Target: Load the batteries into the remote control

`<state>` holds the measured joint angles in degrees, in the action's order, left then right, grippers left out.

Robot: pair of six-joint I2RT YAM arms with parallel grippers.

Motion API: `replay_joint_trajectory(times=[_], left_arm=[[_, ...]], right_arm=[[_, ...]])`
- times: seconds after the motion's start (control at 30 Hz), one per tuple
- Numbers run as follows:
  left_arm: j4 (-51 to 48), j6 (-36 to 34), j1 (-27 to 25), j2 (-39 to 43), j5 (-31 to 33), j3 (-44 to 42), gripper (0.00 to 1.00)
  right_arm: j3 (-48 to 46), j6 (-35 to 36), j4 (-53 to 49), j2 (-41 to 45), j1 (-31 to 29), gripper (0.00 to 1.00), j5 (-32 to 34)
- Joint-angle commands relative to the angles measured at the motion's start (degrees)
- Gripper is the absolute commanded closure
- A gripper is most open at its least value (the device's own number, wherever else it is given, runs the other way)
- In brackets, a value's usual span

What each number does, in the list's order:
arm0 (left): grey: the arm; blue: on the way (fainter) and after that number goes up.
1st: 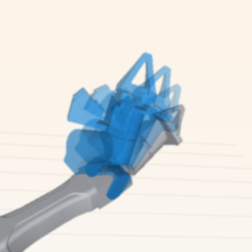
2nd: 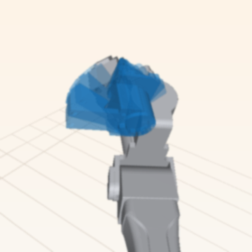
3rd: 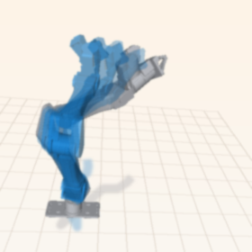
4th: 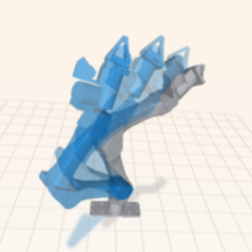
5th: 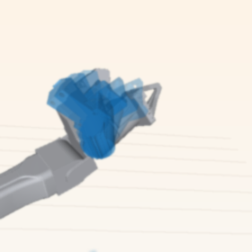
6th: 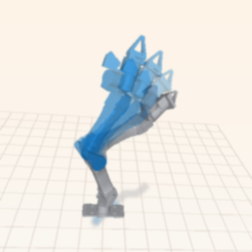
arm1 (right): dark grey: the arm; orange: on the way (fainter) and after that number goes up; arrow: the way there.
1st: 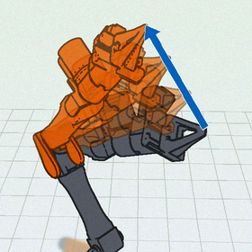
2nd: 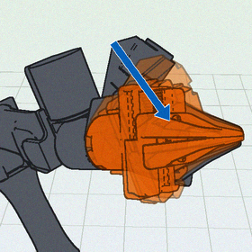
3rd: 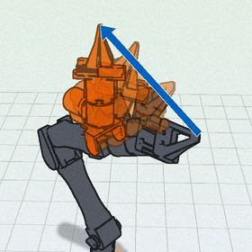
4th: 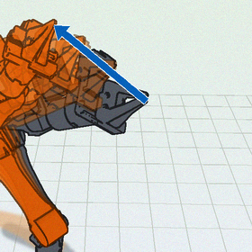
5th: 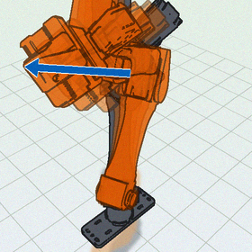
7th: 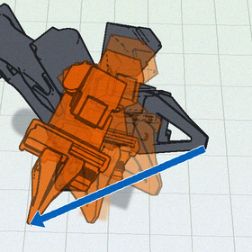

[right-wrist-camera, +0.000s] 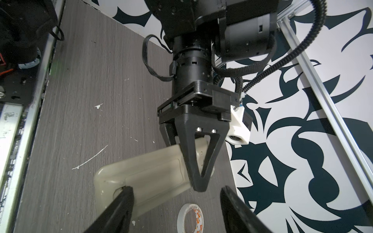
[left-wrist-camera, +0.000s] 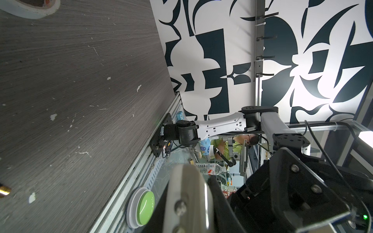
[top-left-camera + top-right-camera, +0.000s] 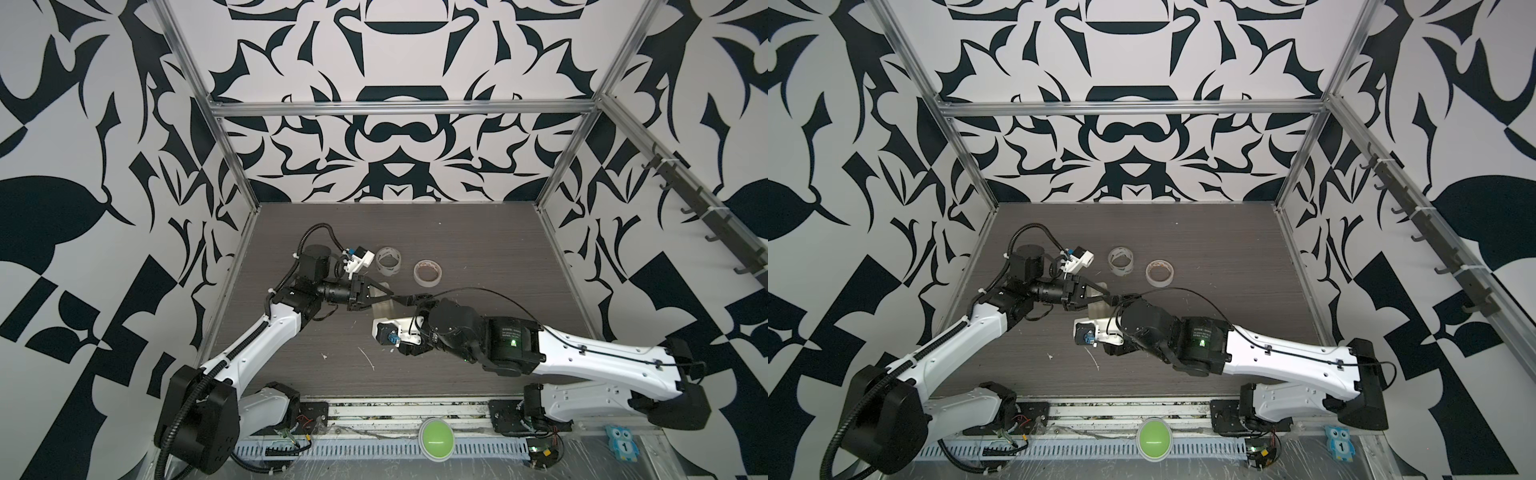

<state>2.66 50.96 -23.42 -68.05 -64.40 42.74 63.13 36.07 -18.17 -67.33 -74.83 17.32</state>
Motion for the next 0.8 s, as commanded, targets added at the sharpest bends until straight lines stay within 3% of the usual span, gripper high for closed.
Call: replay_joint_trajectory(times=[0.0,0.77], left_arm=[[-0.1,-0.6,-0.1,0.6,-1.4,1.2,1.00],[0.8,-0.4,-0.8,1.2,-2.0,0.5,1.00]], right_arm=[[0.7,-1.4,-1.0,-0.1,0.0,0.28,-2.3],[0.8,-0.6,-0.5,-2.5,0.0,0.28,0.1]])
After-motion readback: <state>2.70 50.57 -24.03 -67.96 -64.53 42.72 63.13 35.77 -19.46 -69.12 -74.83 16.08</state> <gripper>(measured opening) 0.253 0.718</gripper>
